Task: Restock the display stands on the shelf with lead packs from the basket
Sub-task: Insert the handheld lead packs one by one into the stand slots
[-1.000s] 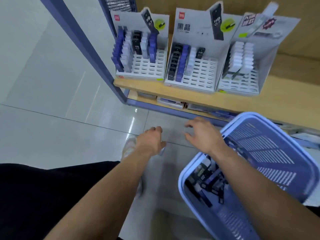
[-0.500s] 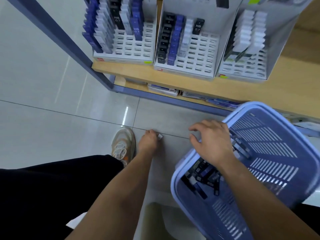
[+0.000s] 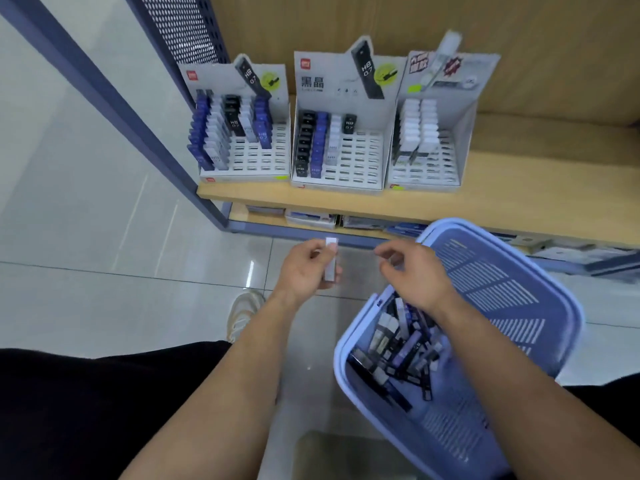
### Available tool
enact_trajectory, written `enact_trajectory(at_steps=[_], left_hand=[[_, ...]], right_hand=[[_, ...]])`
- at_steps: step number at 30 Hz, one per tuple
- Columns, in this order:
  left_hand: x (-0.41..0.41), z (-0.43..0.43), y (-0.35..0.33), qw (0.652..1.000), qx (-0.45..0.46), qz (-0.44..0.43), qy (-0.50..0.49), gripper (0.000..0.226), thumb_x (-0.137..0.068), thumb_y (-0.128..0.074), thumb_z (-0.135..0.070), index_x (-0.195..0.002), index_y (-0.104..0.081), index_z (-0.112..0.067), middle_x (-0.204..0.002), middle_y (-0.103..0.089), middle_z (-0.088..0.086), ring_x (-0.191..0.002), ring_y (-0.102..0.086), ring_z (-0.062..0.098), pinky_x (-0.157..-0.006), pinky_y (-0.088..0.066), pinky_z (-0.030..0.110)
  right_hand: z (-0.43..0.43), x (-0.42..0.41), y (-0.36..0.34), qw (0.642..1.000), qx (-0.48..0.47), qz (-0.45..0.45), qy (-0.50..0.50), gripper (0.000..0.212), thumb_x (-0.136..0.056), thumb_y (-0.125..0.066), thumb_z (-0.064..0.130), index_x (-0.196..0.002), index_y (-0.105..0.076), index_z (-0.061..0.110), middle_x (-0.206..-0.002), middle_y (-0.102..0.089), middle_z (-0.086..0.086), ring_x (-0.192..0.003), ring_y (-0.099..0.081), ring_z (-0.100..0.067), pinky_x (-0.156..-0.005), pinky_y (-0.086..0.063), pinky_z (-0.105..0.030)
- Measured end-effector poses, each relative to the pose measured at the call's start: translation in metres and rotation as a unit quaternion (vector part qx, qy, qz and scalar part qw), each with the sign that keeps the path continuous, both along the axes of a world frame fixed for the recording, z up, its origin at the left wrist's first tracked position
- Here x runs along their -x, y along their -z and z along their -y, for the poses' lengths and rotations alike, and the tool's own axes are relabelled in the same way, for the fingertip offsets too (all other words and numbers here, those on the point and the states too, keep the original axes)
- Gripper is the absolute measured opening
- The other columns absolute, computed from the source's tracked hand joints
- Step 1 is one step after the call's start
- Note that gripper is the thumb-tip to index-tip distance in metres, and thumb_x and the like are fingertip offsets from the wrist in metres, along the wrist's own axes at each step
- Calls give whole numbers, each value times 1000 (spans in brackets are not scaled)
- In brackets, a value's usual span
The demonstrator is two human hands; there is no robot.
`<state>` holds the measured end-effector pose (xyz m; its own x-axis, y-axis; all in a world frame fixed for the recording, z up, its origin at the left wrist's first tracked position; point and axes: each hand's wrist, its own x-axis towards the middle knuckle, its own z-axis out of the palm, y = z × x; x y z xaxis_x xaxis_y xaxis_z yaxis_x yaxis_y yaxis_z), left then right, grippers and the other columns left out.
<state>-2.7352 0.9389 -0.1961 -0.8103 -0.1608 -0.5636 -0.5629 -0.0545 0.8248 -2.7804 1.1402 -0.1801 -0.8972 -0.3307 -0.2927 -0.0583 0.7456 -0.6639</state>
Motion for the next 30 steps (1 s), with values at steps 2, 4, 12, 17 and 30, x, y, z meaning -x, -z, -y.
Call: enact_trajectory(at_steps=[2,4,12,17,30], left_hand=[[1,-4,-26,1000,-15,-27,-2,23,-103,-57,-30,-104,-66,-9,-79,-71,8,-64,-66,23,-54,-55,28],[6,-8,-51,998,-20,-56,12,21,-104,-55,-25,-110,-67,-9,-86,-69,10,-67,-67,23,-58,-57,29],[33,-20,-108,988,33,-144,55,13,-96,-66,-4,-107,-70,-9,-85,-72,5,-69,-68,8,-63,-58,27],[60,-4,-90,970,196,-141,24,24,-88,-78,-25,-110,-70,-19,-99,-74,-3,-85,-69,13,-79,-52,26],[95,44,-11,832,507,-22,226,58,-97,-58,-37,-151,-38,-28,-149,-35,2,-128,-41,29,-99,-44,41]], right_hand=[[-1,-1,-17,998,57,3,18,21,-96,-61,24,-115,-68,28,-98,-66,14,-88,-62,-1,-82,-53,-24],[8,1,-35,993,118,0,10,28,-98,-60,25,-125,-64,30,-104,-66,12,-91,-62,0,-81,-48,-17],[22,41,-92,969,236,-66,32,11,-90,-72,18,-98,-71,26,-94,-70,8,-77,-65,-3,-73,-47,-13],[24,79,-92,970,228,-77,44,15,-89,-72,16,-93,-69,30,-81,-63,10,-69,-66,-8,-72,-54,-22],[88,168,-25,990,71,-117,-20,3,-95,-66,21,-96,-69,20,-76,-62,15,-71,-62,-1,-65,-47,-15]])
